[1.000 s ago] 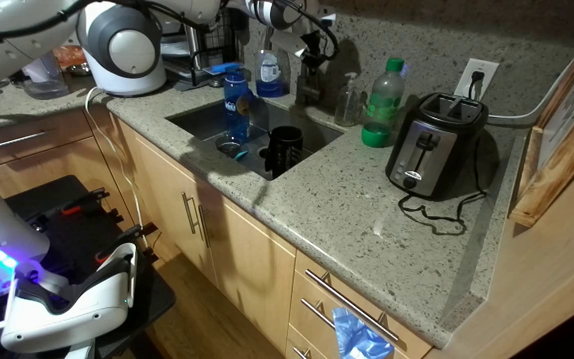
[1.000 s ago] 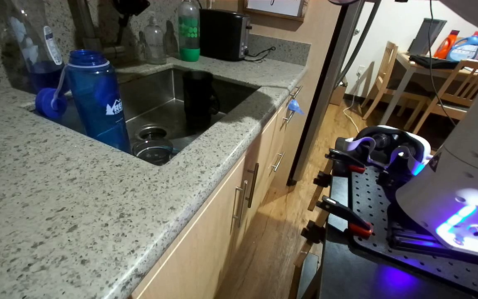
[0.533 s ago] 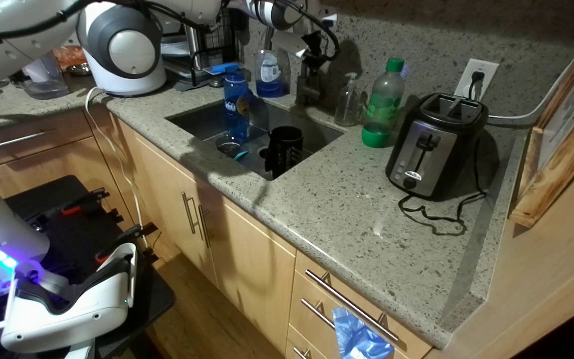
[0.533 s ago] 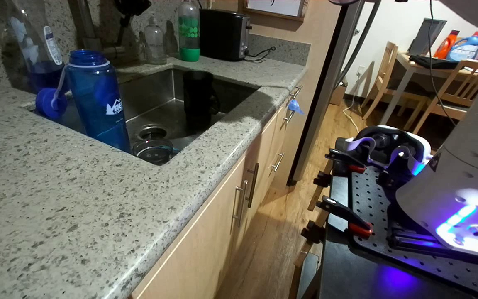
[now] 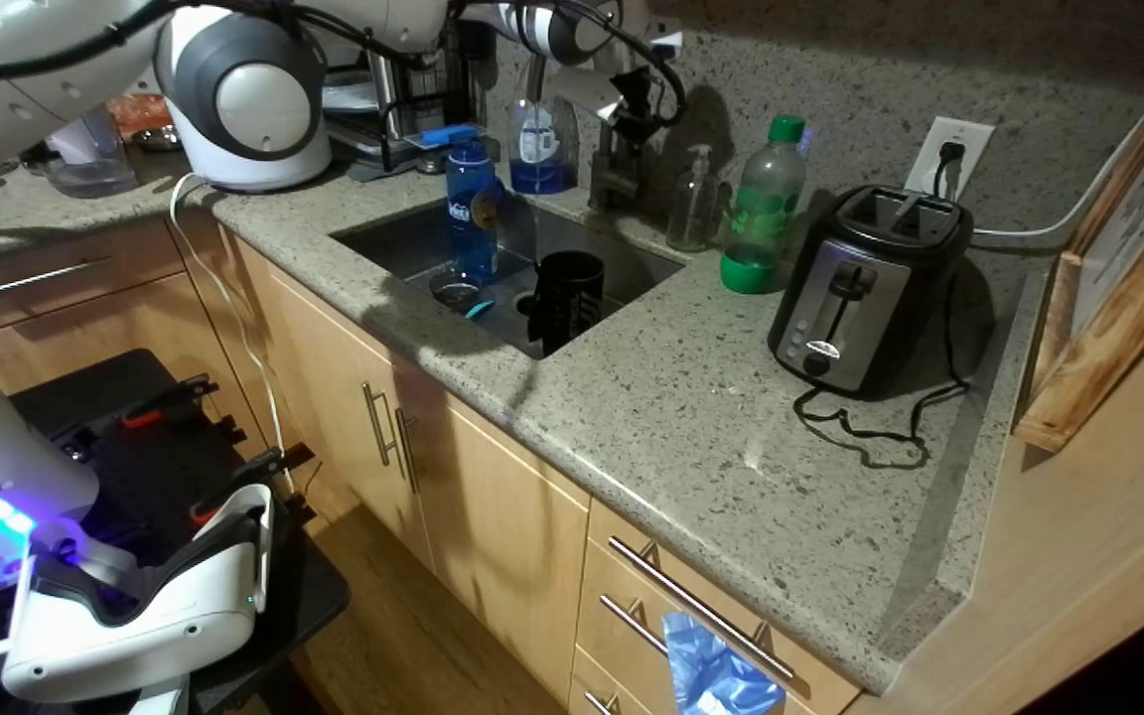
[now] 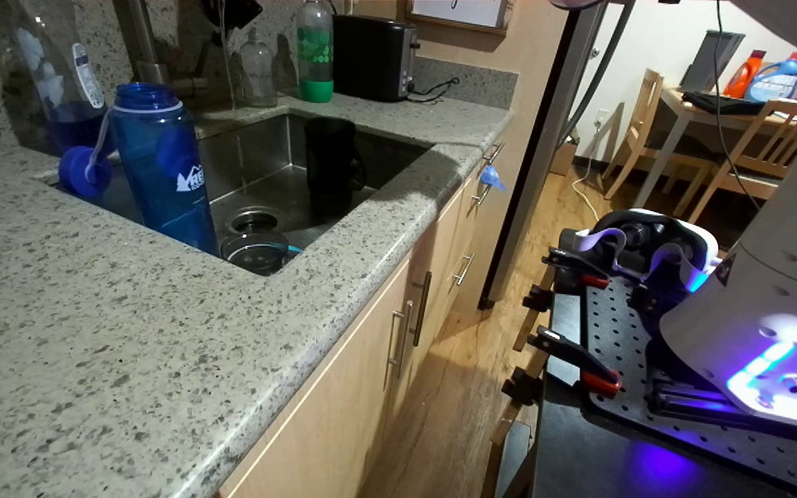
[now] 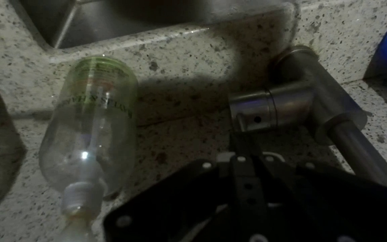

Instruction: Open the faucet

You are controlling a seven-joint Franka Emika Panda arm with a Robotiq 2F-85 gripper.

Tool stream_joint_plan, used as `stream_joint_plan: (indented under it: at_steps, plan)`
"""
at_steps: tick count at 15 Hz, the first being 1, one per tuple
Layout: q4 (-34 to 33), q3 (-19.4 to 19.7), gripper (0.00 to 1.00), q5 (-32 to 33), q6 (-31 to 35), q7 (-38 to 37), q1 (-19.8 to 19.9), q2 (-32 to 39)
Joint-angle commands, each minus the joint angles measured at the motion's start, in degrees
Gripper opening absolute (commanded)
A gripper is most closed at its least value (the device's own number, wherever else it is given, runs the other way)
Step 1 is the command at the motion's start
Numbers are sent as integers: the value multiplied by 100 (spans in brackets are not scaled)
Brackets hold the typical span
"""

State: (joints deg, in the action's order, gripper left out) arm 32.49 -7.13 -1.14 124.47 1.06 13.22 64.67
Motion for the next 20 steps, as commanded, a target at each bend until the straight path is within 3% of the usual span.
stream_joint_plan:
  at_steps: [1,20]
  plan:
    - [-233,84,1,56,52,-10,11,197]
    - [-240,192,2,95,-98,23,52,-33]
